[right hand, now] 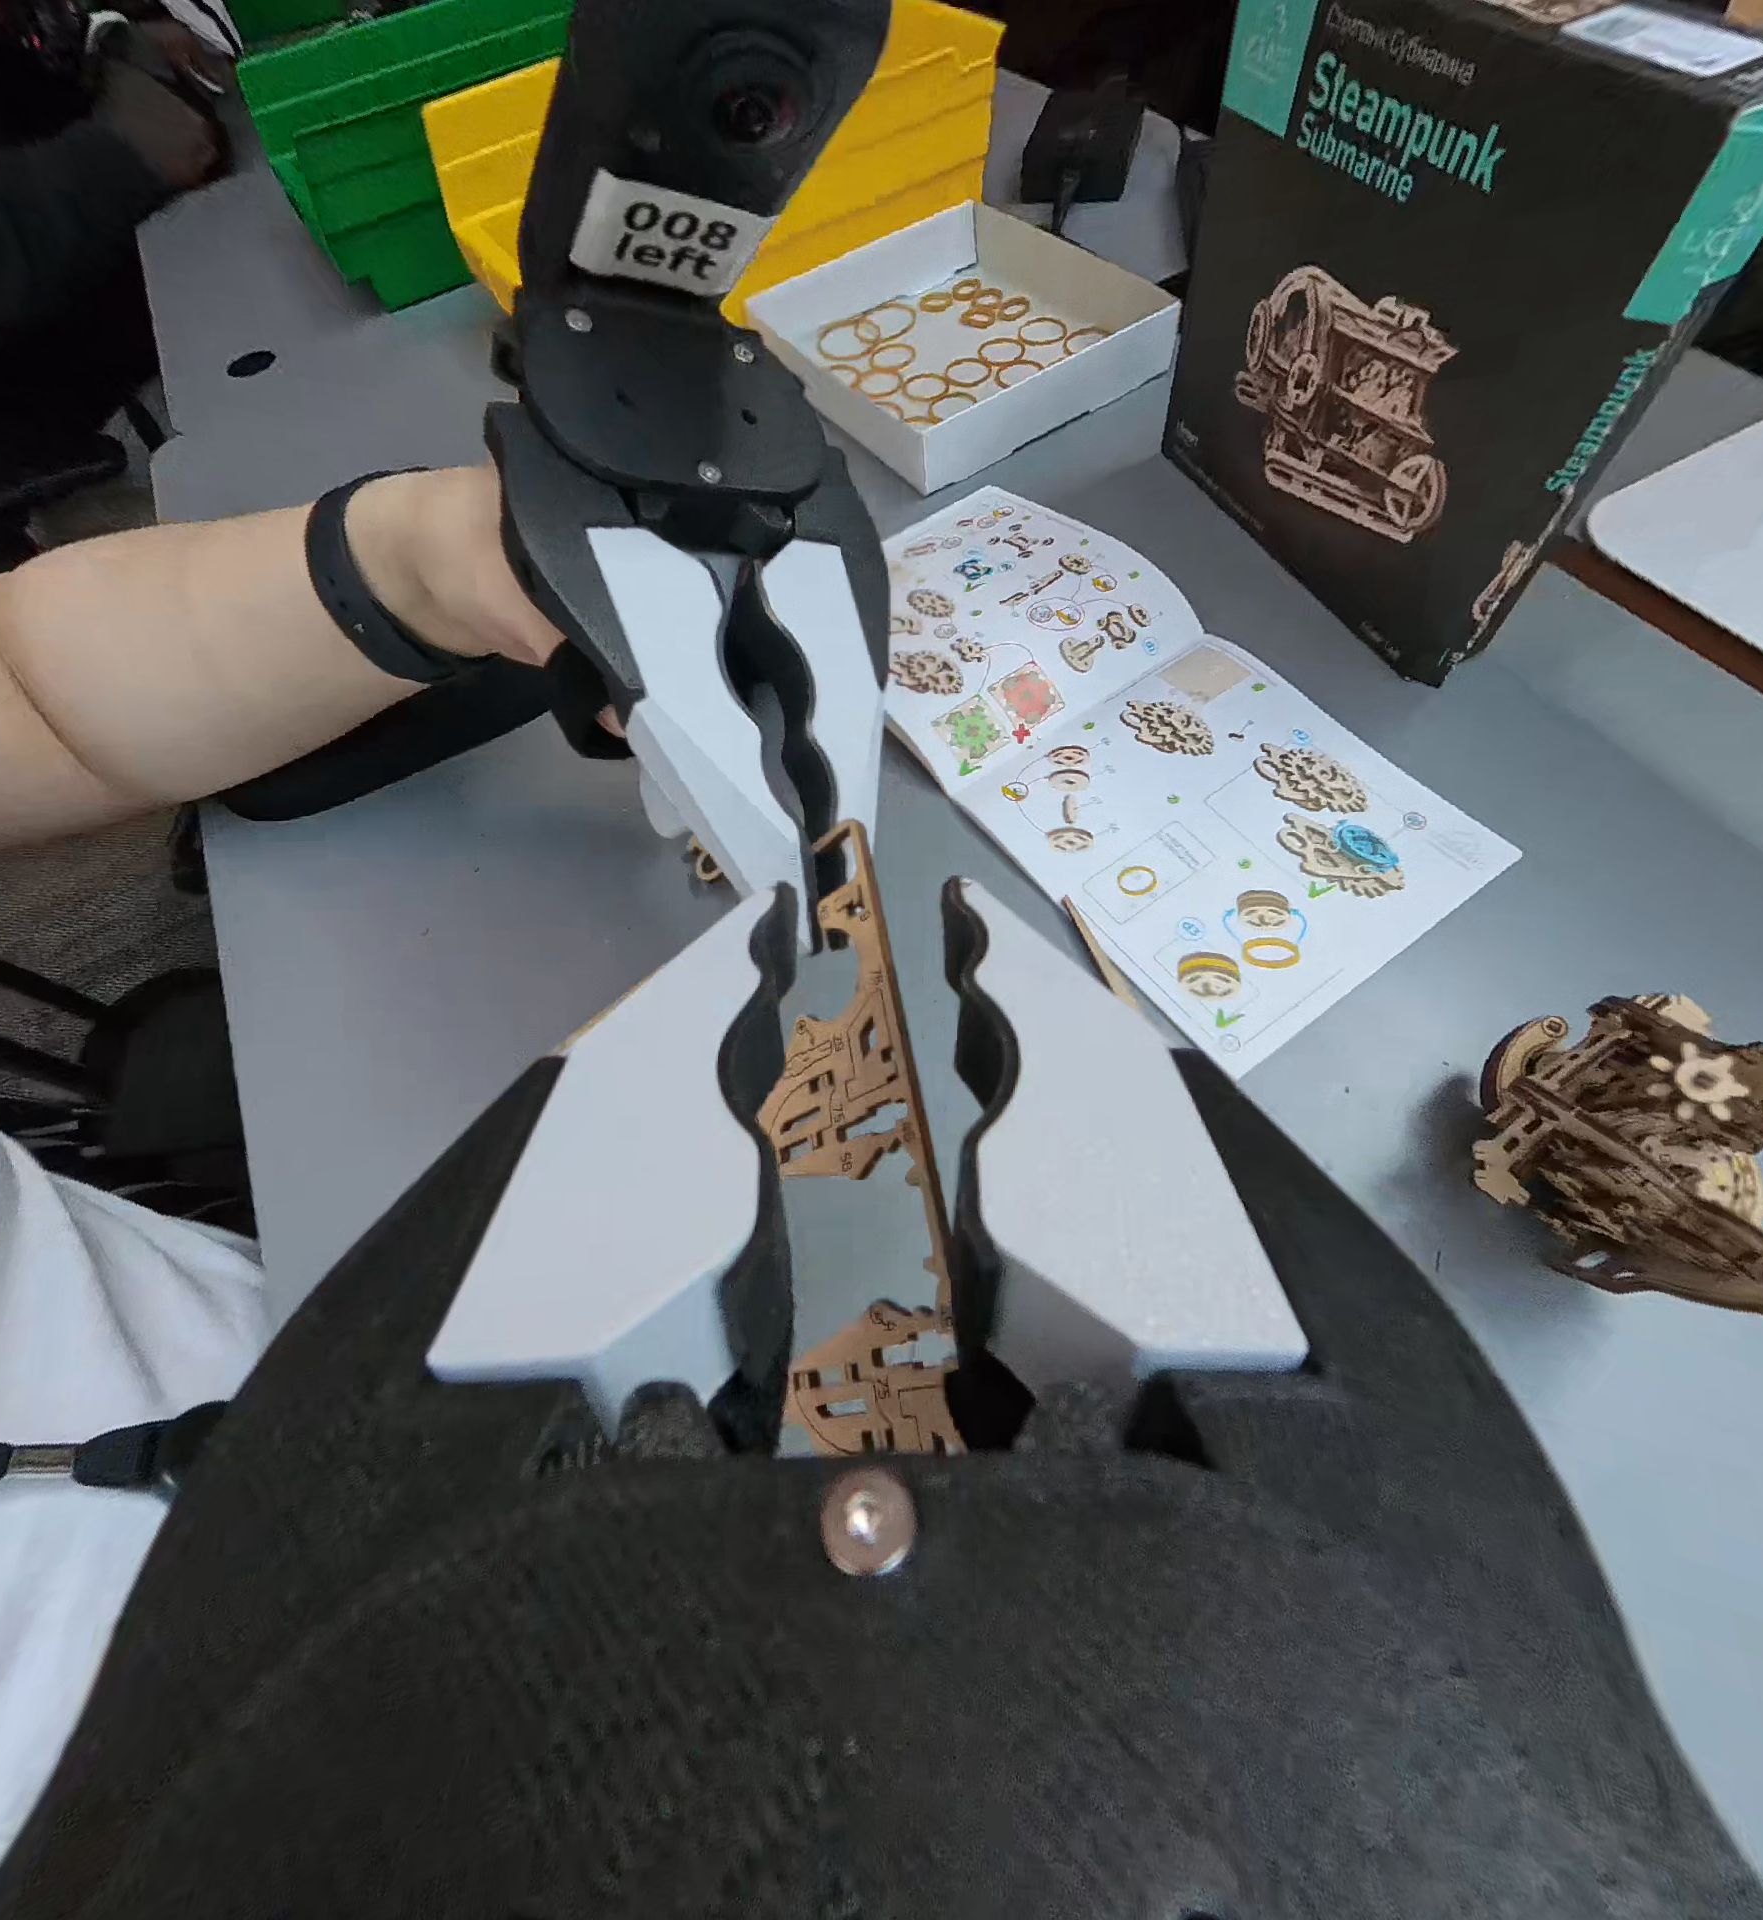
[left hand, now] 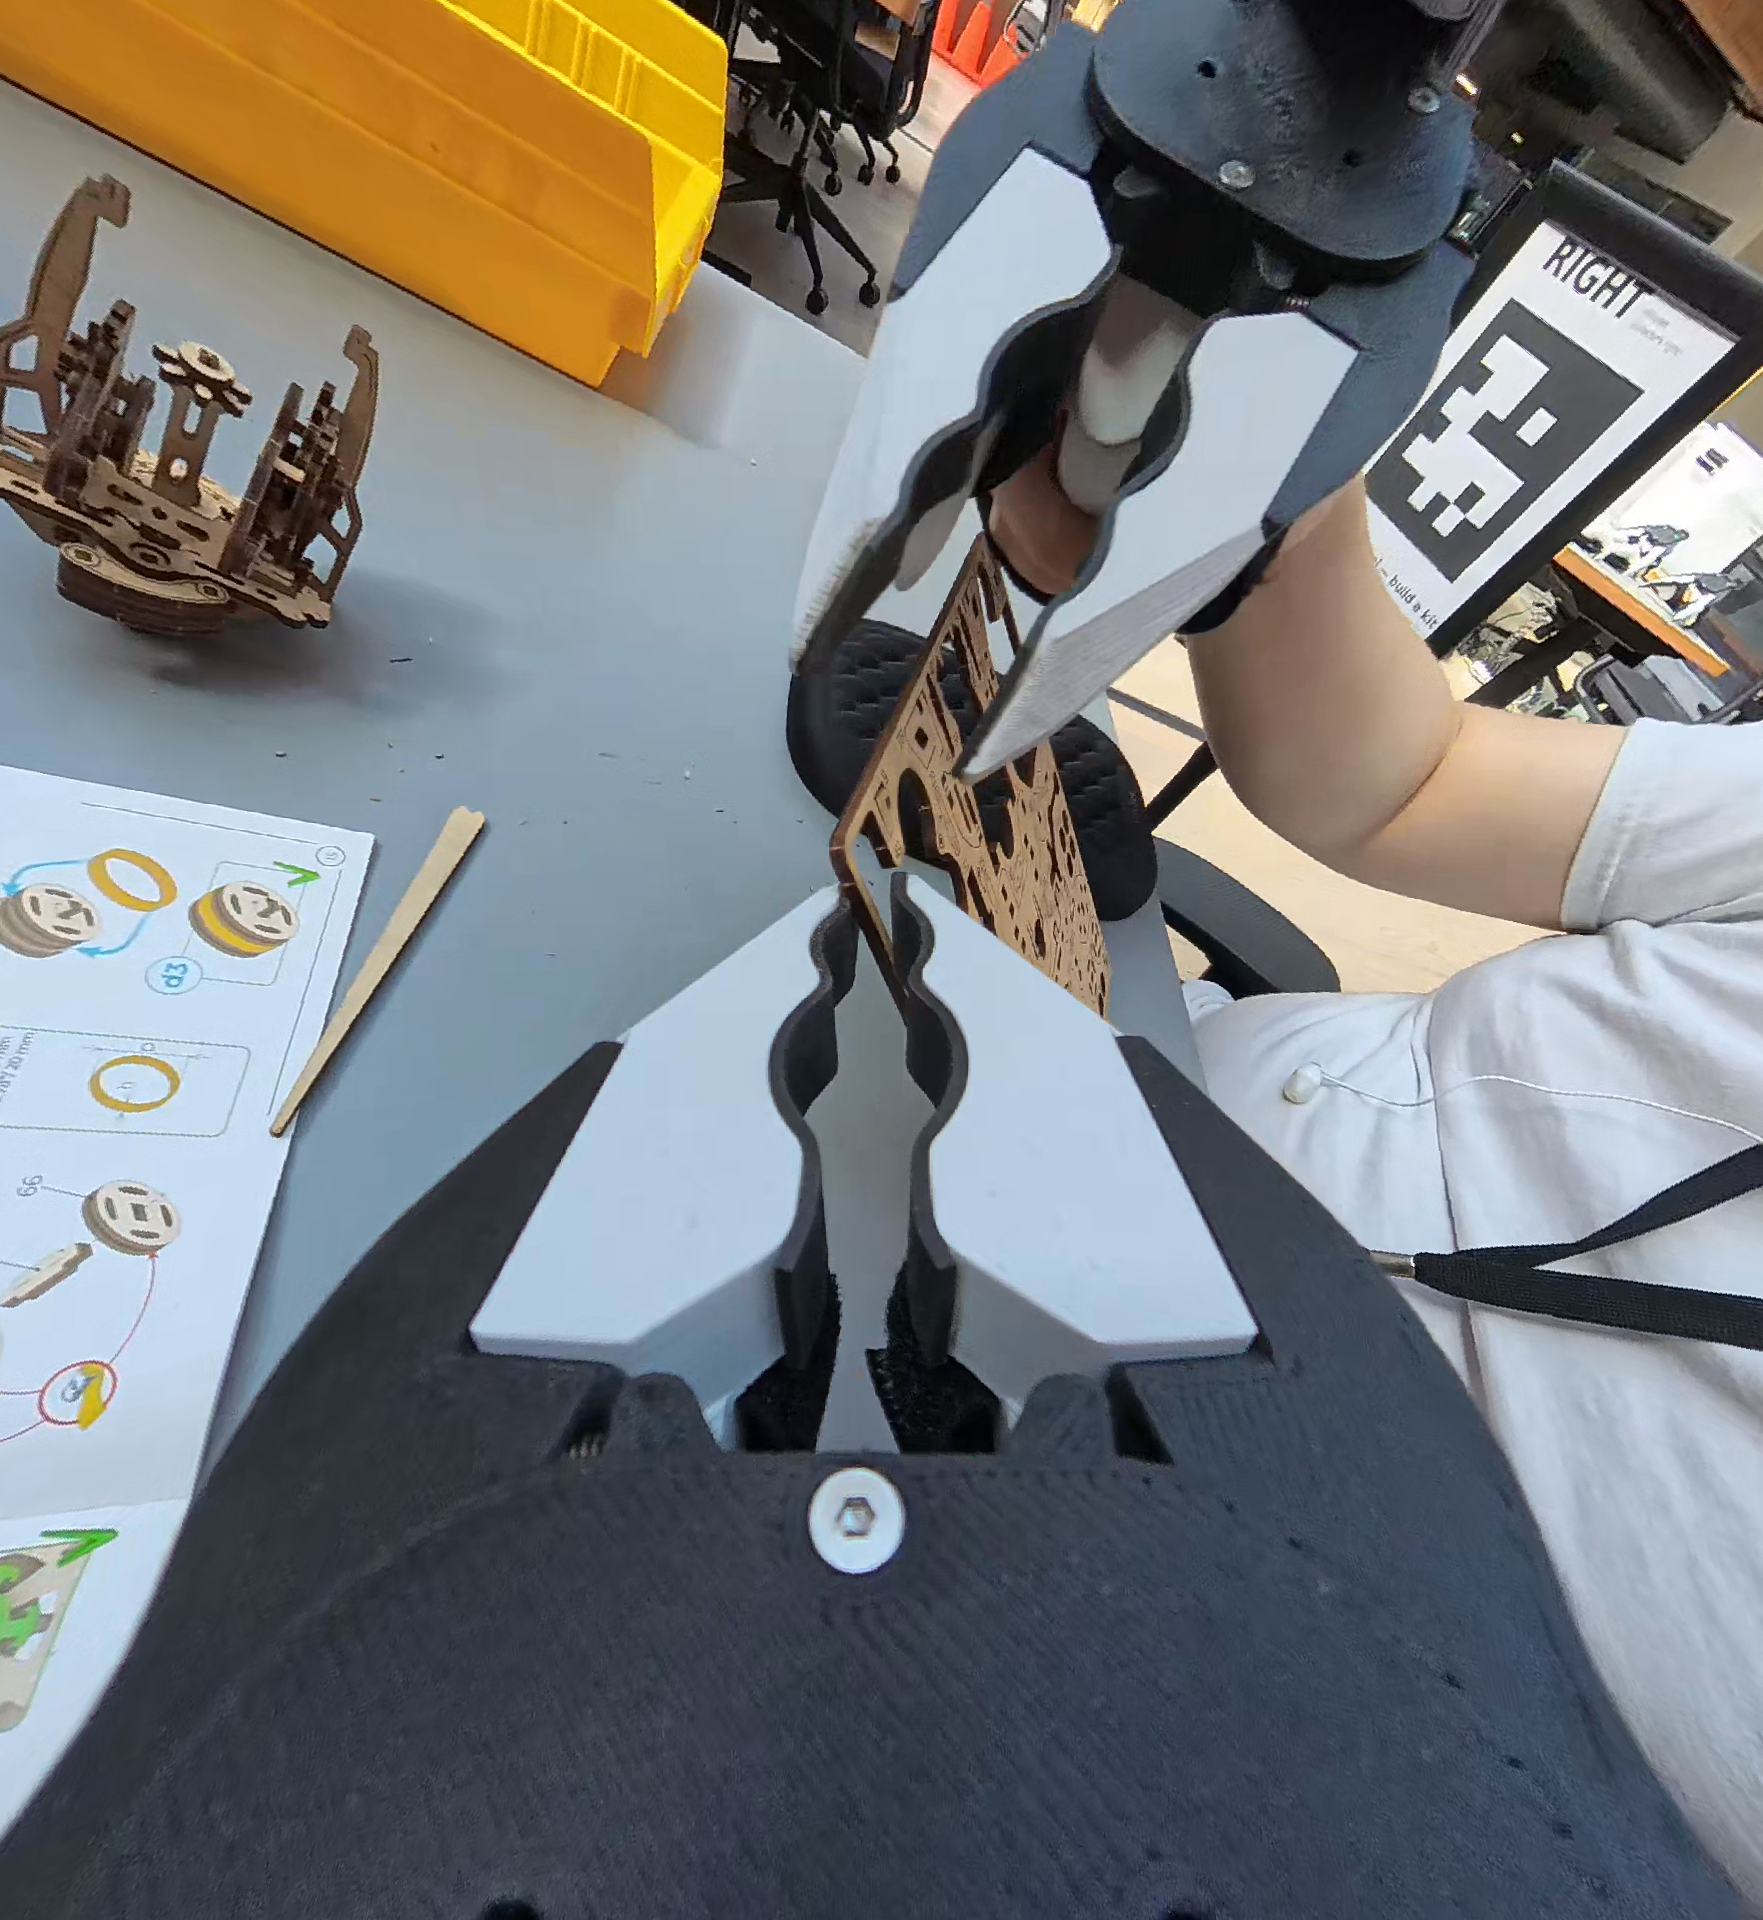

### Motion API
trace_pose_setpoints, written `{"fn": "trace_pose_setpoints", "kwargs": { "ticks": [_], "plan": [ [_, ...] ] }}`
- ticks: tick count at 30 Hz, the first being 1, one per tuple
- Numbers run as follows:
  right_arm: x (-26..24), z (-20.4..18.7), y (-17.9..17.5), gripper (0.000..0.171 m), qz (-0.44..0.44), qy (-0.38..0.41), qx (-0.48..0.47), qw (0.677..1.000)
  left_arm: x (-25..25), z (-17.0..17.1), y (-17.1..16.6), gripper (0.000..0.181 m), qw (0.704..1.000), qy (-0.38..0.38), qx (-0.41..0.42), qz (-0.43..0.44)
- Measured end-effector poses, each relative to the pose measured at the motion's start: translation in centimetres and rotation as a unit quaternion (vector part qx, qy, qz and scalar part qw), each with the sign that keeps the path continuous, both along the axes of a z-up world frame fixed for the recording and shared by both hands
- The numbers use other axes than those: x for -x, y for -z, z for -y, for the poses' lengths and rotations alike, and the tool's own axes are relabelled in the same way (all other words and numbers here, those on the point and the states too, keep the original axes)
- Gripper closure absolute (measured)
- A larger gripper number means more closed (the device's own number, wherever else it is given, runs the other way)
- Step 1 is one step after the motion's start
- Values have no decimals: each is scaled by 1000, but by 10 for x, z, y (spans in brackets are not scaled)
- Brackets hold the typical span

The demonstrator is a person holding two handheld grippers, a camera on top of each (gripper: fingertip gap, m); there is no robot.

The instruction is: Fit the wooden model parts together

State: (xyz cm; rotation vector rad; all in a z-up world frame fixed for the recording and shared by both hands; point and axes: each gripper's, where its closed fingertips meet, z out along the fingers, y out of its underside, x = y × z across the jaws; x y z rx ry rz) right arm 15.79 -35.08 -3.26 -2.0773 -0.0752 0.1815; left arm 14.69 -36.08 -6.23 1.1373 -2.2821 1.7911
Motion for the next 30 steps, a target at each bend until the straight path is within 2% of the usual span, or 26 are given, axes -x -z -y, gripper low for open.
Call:
{"fn": "trace_pose_setpoints", "kwargs": {
  "ticks": [3, 6, 9, 11, 21, 30],
  "plan": [
    [-7, -2, 9, 142, -33, -2, 58, 998, 3, 0, -4, 177, 1000, 5, 6, 4],
    [4, -6, 8, 158, -94, -29, 89, 991, 3, -3, -6, 177, 1000, 3, 3, 10],
    [10, -10, 12, 158, -119, -43, 117, 985, 4, -5, -8, 177, 1000, 4, 7, 12],
    [13, -13, 13, 164, -139, -47, 123, 982, 3, -6, -8, 178, 1000, 3, 5, 12],
    [12, -13, 17, 165, -208, -53, 125, 969, 4, -6, -3, 177, 1000, 6, -4, 10],
    [13, -13, 12, 167, -214, -40, 113, 969, 6, -6, -6, 176, 1000, 11, -1, 18]
  ]
}}
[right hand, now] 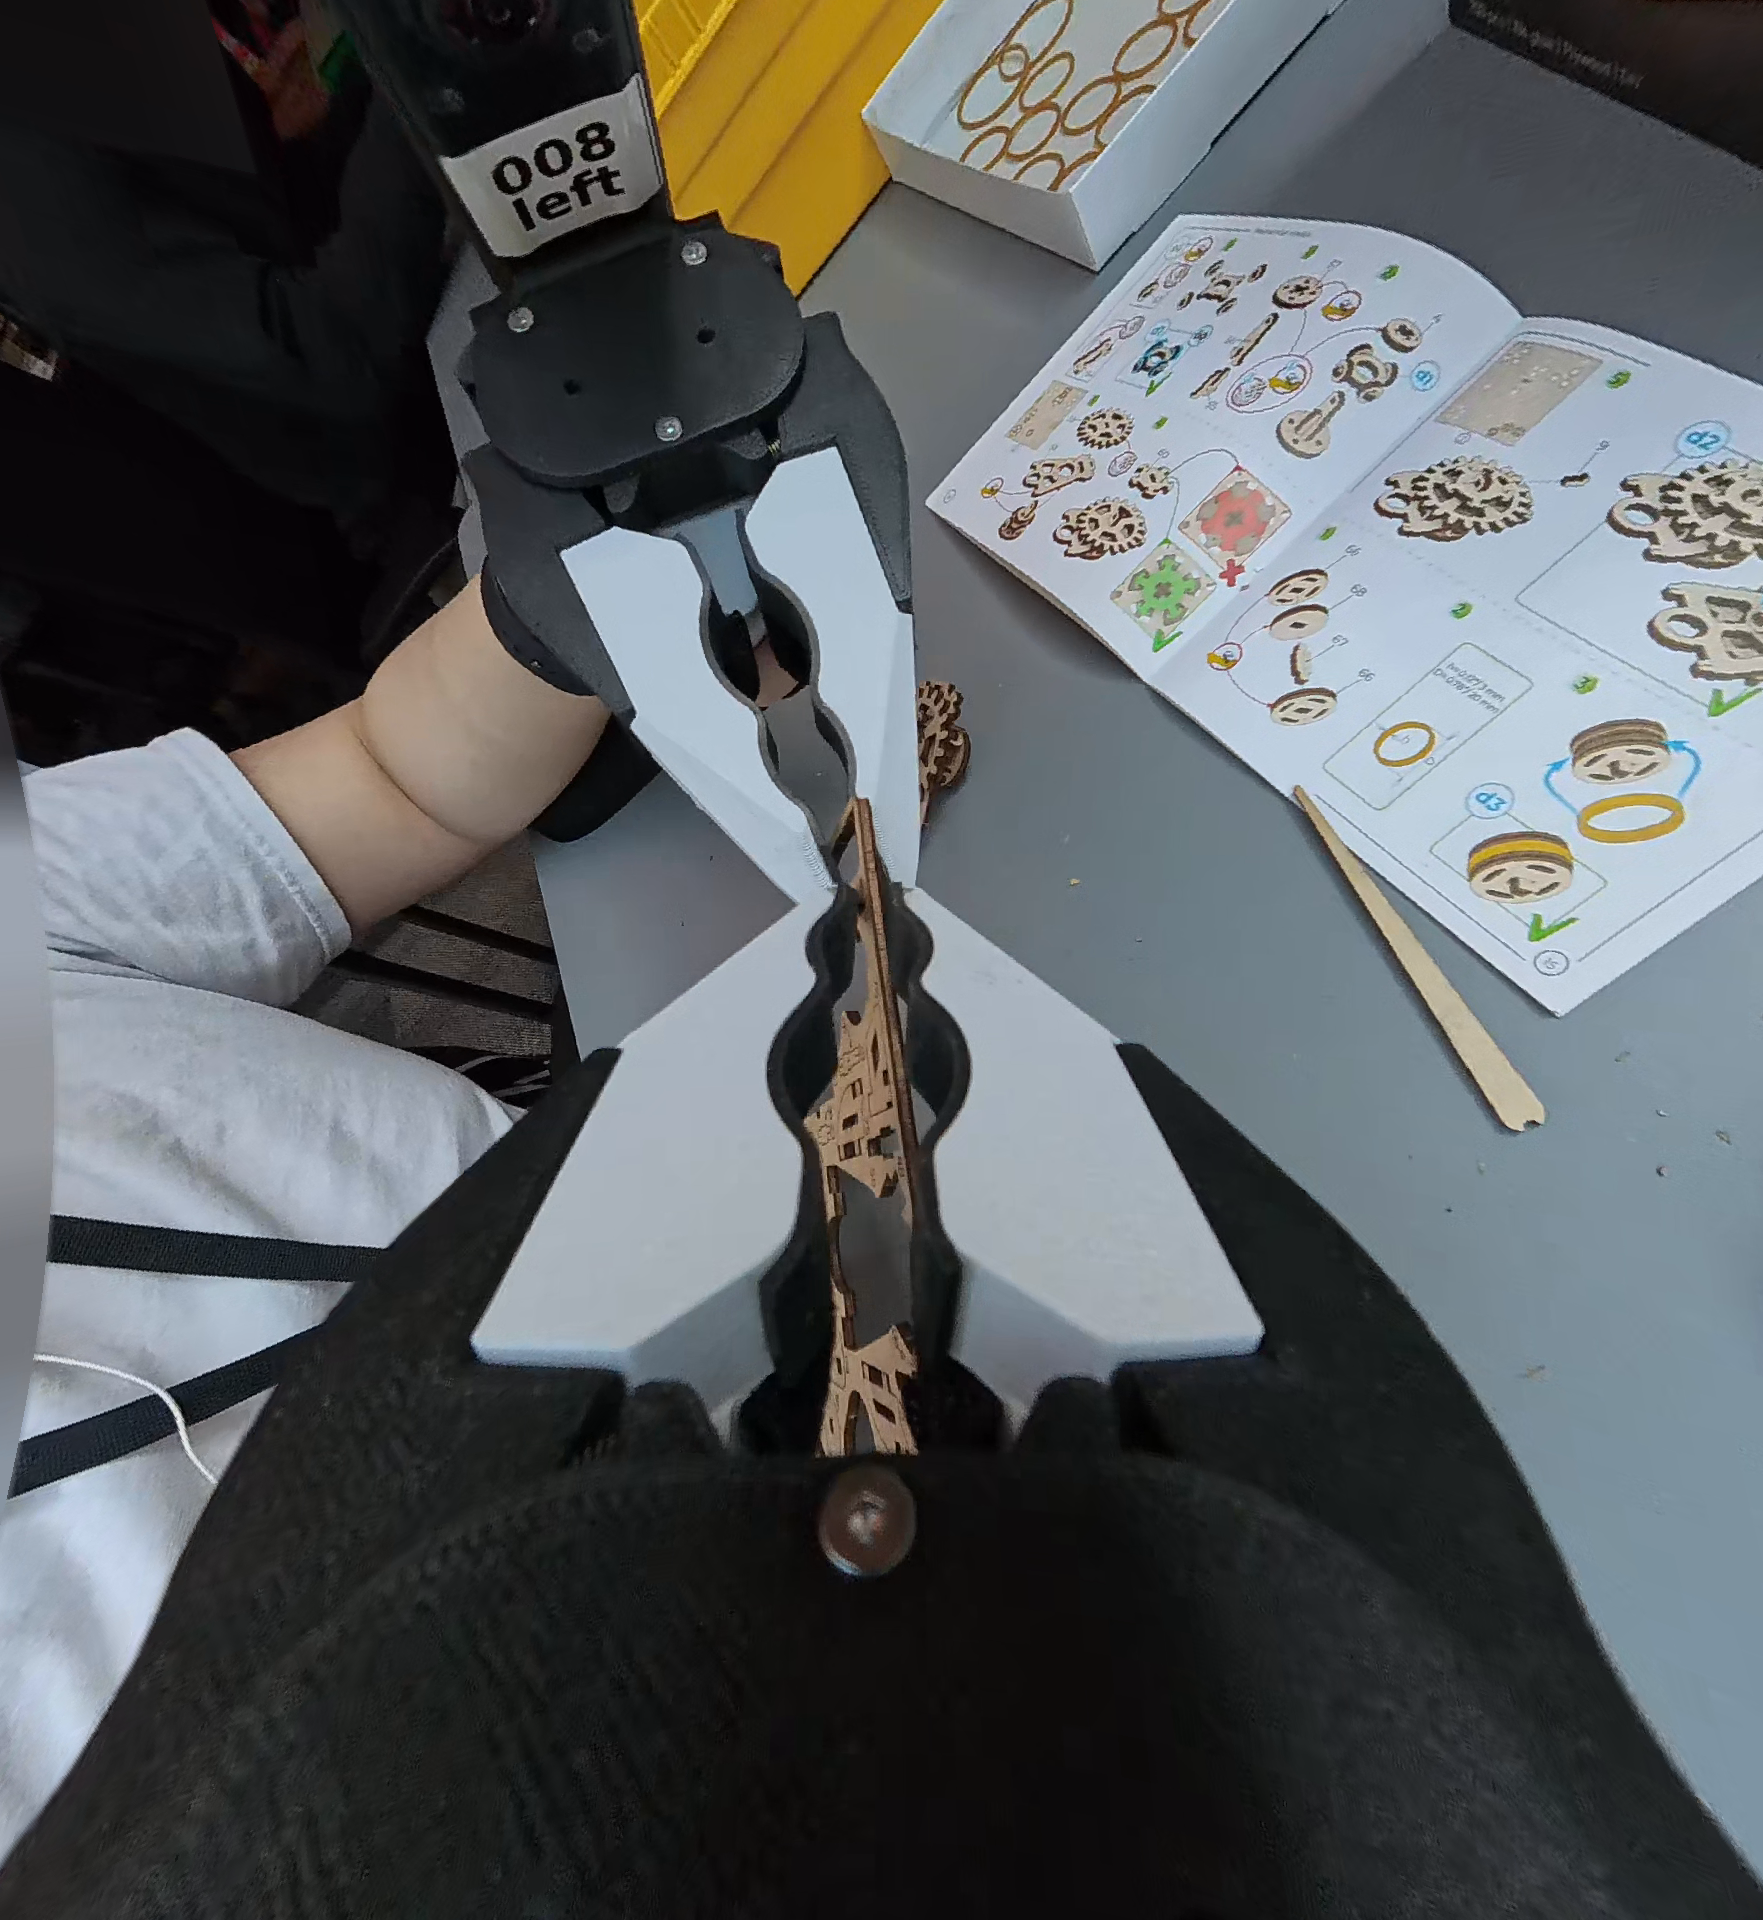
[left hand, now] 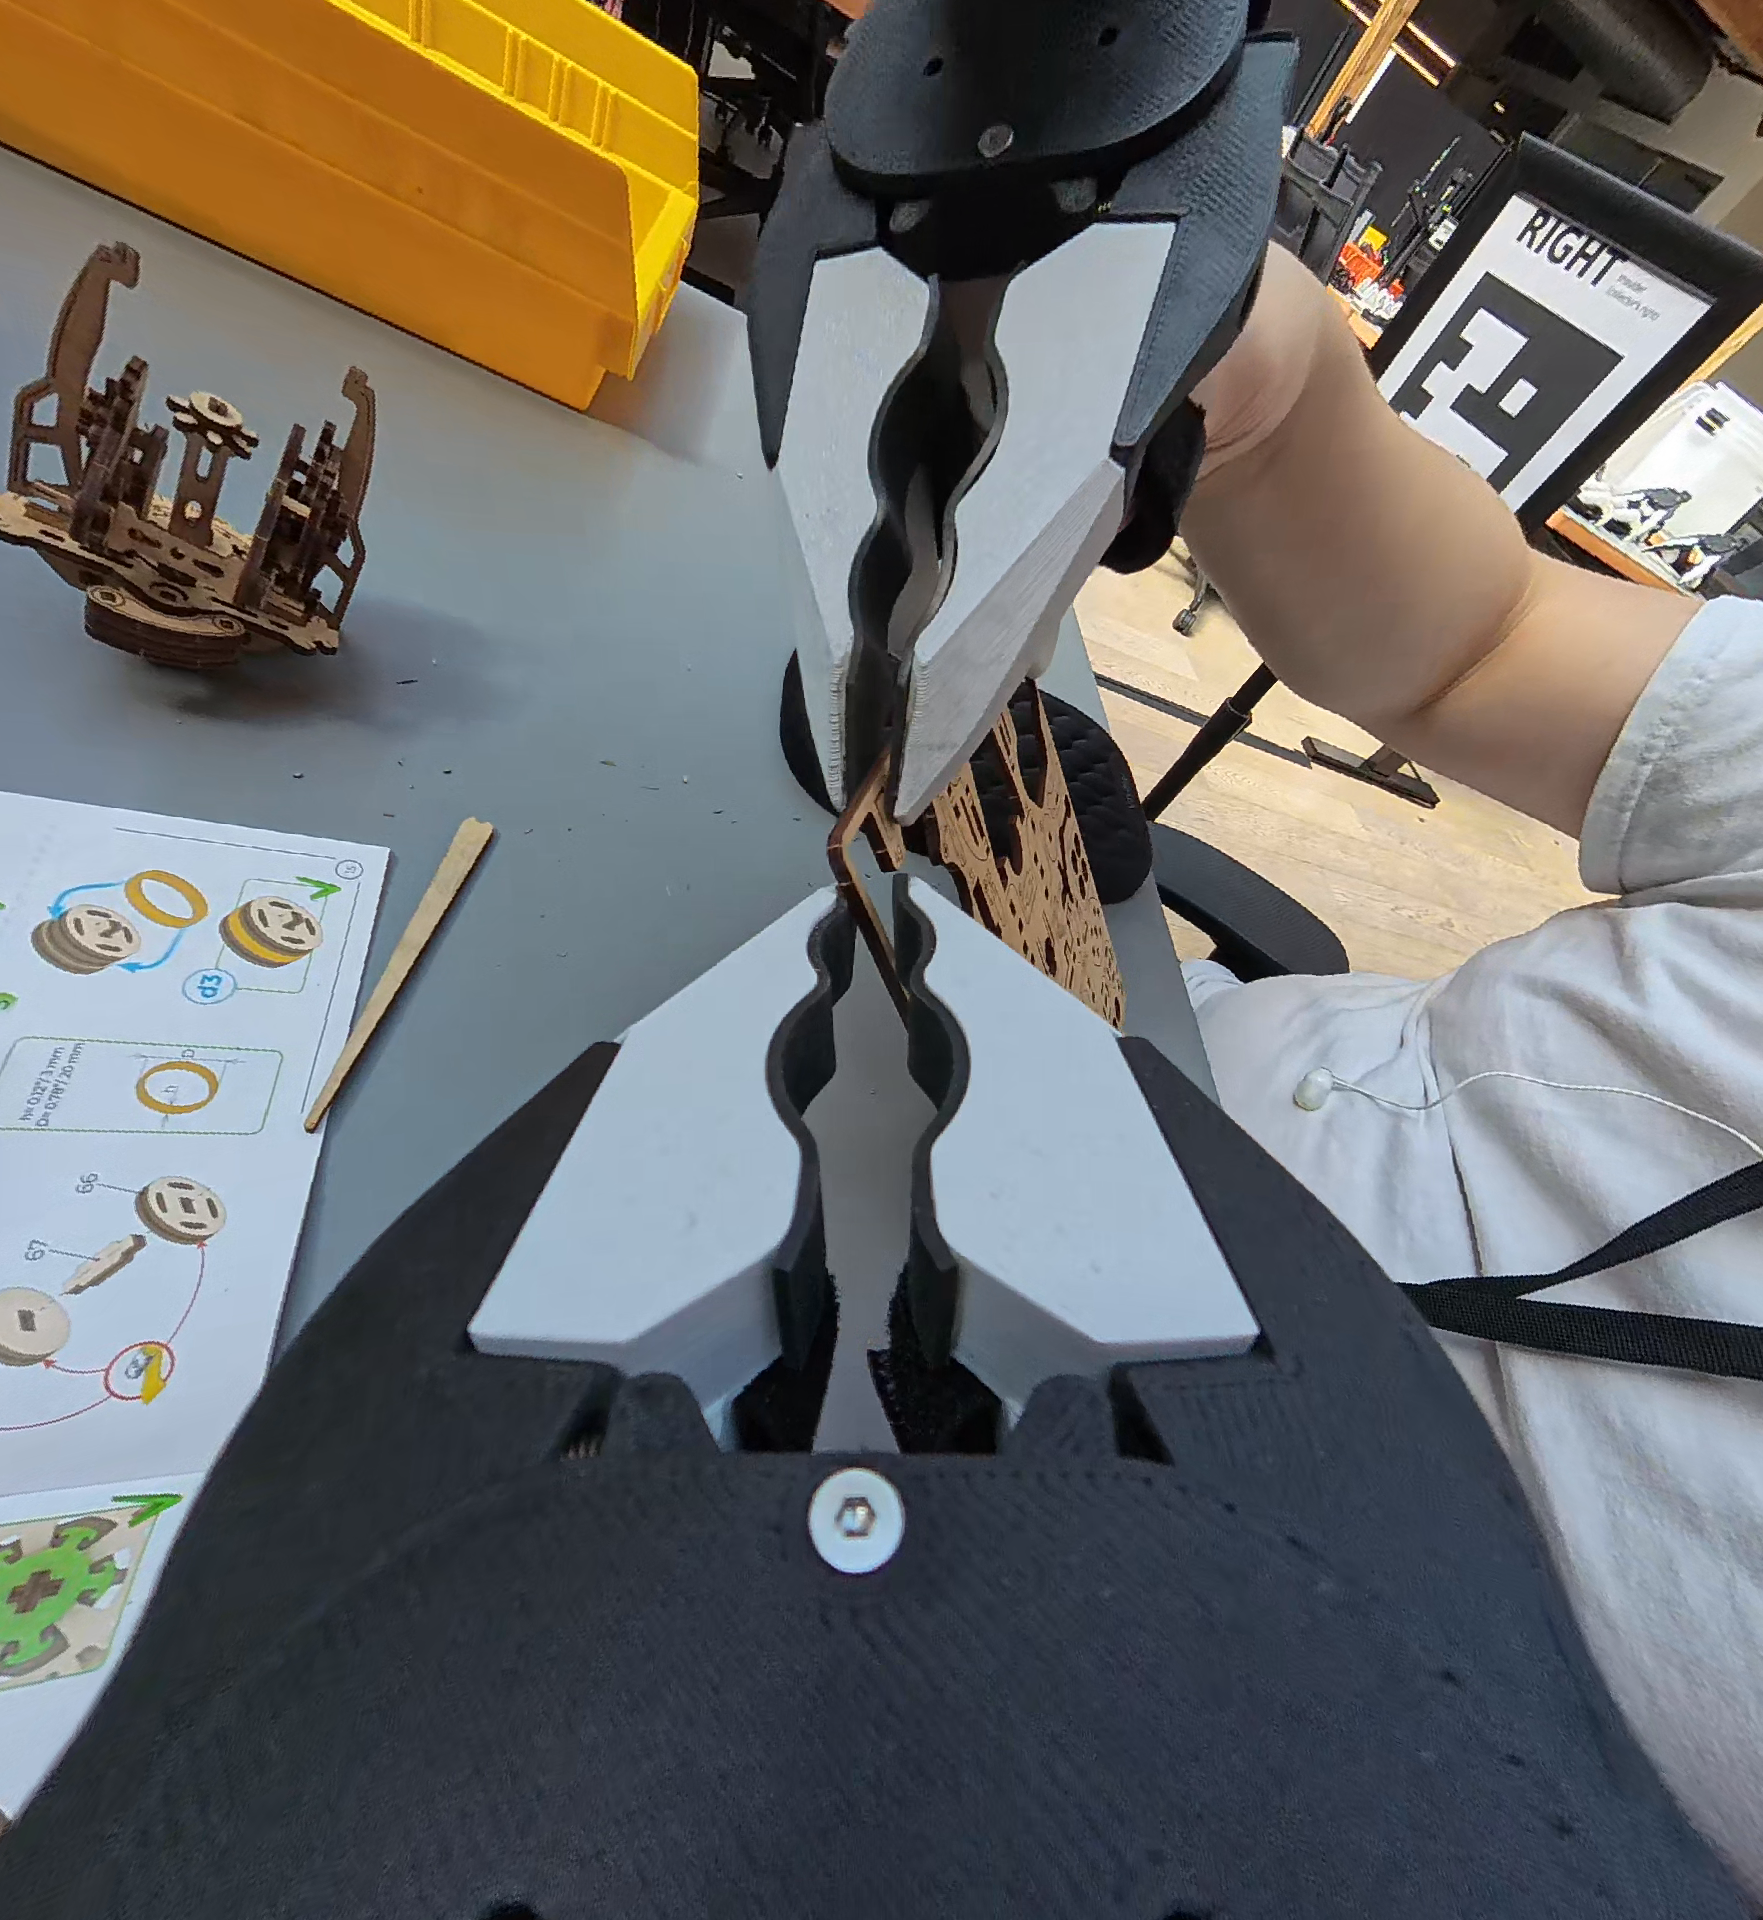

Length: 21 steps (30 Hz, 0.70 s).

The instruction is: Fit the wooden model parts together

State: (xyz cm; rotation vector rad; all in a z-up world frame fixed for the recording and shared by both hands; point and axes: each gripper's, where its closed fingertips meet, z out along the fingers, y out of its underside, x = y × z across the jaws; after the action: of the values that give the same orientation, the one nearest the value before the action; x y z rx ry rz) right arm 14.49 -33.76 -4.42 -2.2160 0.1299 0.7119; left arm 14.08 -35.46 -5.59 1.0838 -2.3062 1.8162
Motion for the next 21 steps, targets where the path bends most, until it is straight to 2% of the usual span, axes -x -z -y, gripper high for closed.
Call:
{"fn": "trace_pose_setpoints", "kwargs": {
  "ticks": [4, 6, 21],
  "plan": [
    [-1, -1, -4, 167, 18, 8, -7, 1000, 2, 2, -7, 166, 1000, 8, 22, 12],
    [0, 0, -6, 167, 16, 8, -8, 1000, 1, 2, -8, 177, 1000, 5, 30, 8],
    [2, 2, -11, 167, 22, 14, -14, 1000, 3, 4, -14, 177, 997, 20, 76, -6]
  ]
}}
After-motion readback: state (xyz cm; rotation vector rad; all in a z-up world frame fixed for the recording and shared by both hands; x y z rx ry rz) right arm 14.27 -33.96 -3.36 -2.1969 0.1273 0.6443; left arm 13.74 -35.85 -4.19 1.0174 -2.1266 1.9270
